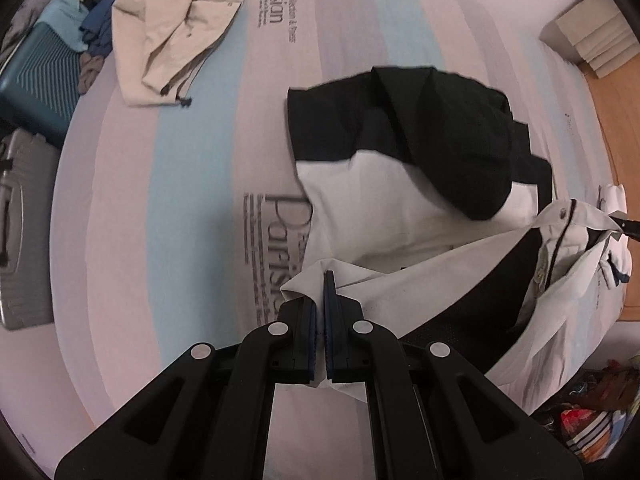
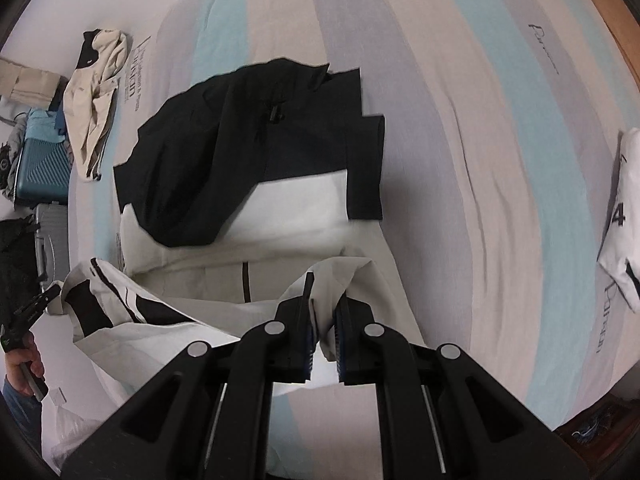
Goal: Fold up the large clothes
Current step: 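Lay the hem over the black collar with both tools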
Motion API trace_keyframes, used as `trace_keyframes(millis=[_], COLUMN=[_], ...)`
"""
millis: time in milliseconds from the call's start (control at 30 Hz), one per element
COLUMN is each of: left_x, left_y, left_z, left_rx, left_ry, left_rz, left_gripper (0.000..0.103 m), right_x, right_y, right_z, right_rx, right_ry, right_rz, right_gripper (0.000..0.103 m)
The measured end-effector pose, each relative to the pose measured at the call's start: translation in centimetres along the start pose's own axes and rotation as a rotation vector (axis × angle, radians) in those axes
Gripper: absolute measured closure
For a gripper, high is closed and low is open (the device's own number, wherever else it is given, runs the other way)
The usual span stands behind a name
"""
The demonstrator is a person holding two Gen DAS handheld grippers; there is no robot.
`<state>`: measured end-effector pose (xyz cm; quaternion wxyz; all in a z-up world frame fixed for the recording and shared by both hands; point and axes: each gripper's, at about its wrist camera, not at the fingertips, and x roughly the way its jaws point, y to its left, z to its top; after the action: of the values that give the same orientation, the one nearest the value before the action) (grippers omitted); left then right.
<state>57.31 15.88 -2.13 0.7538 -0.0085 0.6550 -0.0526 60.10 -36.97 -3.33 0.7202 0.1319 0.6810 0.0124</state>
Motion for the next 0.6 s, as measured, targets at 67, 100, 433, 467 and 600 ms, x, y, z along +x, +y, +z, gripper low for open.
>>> trace_keyframes(millis=[67, 100, 433, 467, 600], left_x=[0.0, 0.1, 0.1, 0.0, -0.8], left_y=[0.0, 0.0, -0.2, 0.0, -0.1], left_z=[1.4, 1.9, 8.0, 8.5, 10.5], left_rx=[0.008, 0.012, 0.025, 0.017, 0.017], left_ry=[-0.010, -0.013, -0.062, -0.067, -0.094], left_rz=[-0.003, -0.002, -0.008, -0.012, -0.019], left_gripper=[0.101, 0.101, 0.101, 0.101, 0.101], right_x=[0.2, 0.2, 0.2, 0.1, -0.6], right_y=[0.2, 0.2, 1.3, 1.6, 2.2], right_z=[1.2, 1.9, 8.1, 8.7, 10.6], right_rx=[-0.005, -0.001, -0.010, -0.014, -0.019], right_ry=[-0.004, -0.009, -0.060, -0.067, -0.095], right_rz=[-0.005, -0.004, -0.019, -0.022, -0.020], right_gripper=[0.096, 0.096, 0.096, 0.096, 0.096])
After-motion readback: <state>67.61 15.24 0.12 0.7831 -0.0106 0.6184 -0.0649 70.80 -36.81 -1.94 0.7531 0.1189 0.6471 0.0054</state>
